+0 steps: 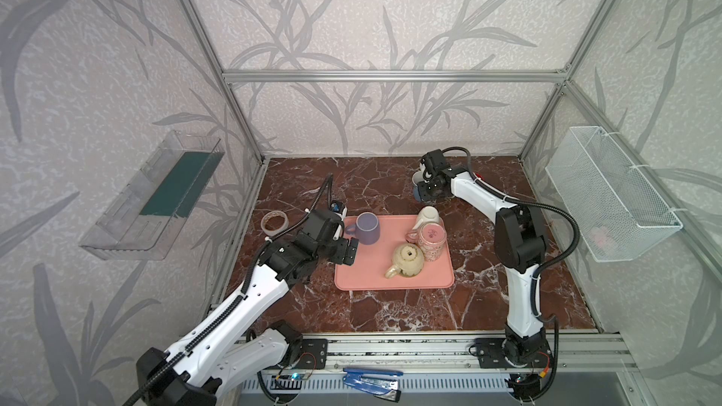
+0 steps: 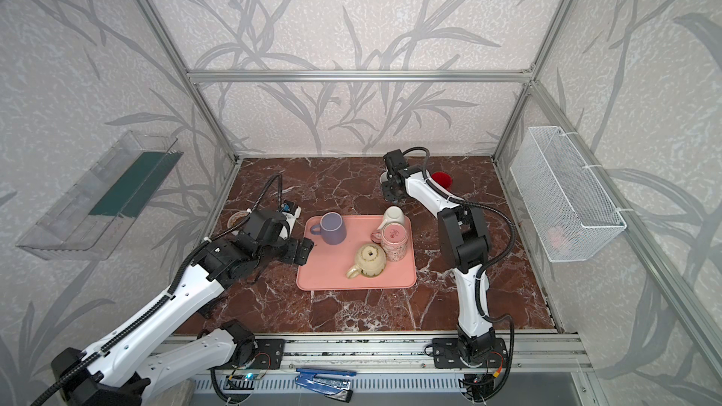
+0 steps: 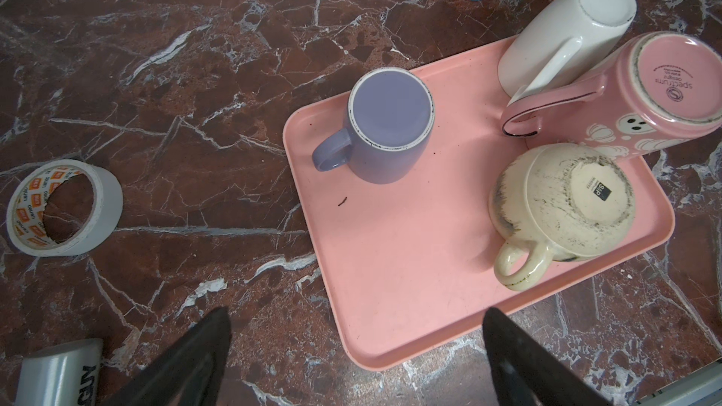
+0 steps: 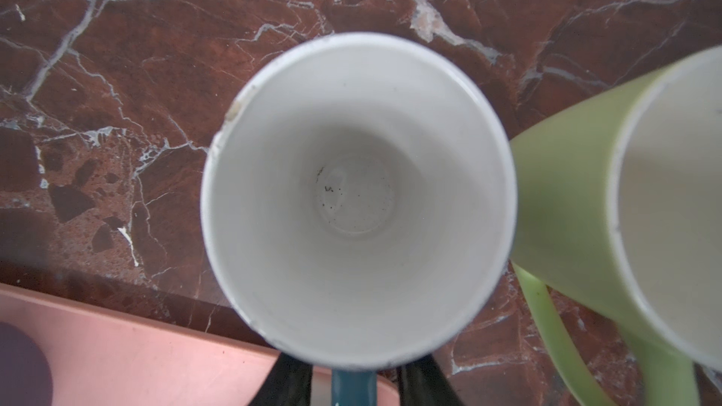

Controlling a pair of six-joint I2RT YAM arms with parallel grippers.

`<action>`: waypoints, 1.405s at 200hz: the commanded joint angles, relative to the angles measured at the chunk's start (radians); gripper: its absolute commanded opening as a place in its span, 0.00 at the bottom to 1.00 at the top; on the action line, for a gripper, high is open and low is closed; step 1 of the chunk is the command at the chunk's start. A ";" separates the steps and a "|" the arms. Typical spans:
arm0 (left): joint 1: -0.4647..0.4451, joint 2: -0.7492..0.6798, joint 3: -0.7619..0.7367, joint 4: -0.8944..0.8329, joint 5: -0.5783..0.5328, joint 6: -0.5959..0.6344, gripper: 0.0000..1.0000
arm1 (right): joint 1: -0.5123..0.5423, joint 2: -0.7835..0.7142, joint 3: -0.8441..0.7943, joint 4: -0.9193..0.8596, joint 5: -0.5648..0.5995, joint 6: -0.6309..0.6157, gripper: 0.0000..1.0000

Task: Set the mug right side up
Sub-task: 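Open the right gripper and withdraw while the left gripper moves over the tray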

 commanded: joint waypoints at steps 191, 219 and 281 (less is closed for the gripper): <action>-0.112 0.213 0.163 -0.105 0.024 0.019 0.67 | 0.053 -0.753 -0.637 0.291 -0.123 0.052 0.50; -0.124 0.235 0.201 -0.108 0.024 0.009 0.58 | 0.053 -0.856 -0.744 0.295 -0.133 0.104 0.50; -0.156 0.299 0.242 -0.085 0.033 -0.024 0.44 | 0.075 -1.014 -0.954 0.305 -0.232 0.164 0.50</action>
